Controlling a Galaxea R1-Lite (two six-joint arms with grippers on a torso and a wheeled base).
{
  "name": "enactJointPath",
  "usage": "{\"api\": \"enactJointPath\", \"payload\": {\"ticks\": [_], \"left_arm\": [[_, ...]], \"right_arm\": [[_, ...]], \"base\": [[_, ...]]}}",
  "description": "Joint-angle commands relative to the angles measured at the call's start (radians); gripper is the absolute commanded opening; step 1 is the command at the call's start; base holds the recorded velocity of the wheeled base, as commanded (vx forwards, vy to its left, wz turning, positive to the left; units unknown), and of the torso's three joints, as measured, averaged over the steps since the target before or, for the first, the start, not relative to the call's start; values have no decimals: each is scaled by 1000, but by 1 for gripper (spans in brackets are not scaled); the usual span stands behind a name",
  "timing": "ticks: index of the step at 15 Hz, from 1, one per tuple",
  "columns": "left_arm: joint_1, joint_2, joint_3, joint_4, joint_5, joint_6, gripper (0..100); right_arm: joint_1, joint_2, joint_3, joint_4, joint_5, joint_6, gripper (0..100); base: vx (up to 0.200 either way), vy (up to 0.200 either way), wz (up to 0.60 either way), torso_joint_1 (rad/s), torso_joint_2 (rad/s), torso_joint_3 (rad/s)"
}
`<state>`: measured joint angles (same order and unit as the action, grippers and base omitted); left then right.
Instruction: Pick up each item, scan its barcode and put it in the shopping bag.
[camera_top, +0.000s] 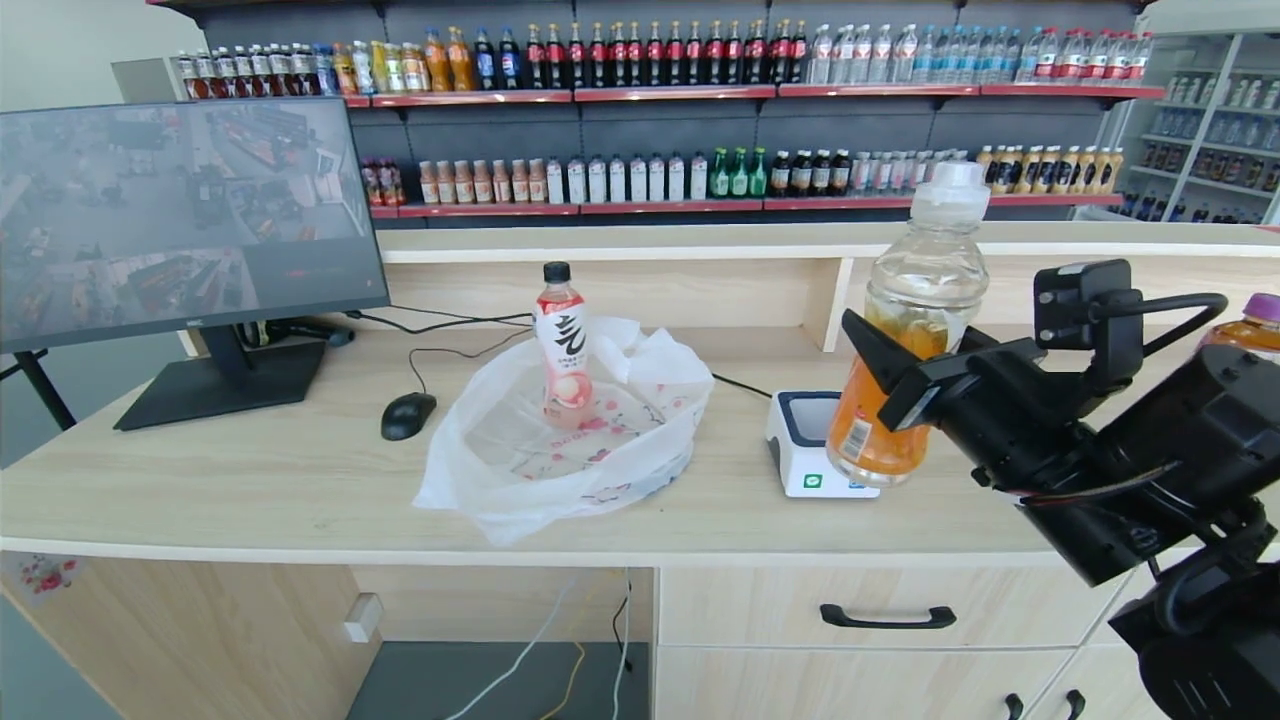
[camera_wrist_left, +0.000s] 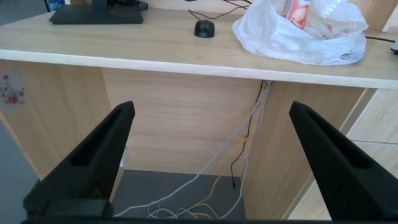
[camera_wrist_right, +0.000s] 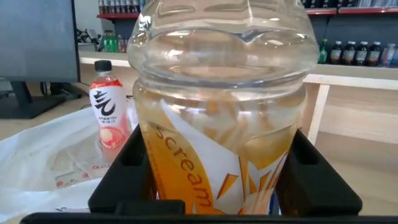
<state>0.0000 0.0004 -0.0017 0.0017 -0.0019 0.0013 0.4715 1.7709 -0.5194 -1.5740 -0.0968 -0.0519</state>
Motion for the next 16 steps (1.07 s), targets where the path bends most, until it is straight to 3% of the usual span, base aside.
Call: {"api": "enactJointPath", "payload": {"ticks": [1, 6, 16], "left_arm": [[0, 0, 0, 0, 0, 0, 100], [0, 0, 0, 0, 0, 0, 100], [2, 0, 0, 0, 0, 2, 100]], "right_arm": [[1, 24, -2, 3, 0, 0, 0], [-1, 22, -16, 3, 0, 3, 0], [24, 252, -265, 3, 2, 15, 0]], "base": [[0, 200, 0, -2, 2, 7], [0, 200, 0, 1, 2, 1], [0, 0, 0, 0, 0, 0]]}}
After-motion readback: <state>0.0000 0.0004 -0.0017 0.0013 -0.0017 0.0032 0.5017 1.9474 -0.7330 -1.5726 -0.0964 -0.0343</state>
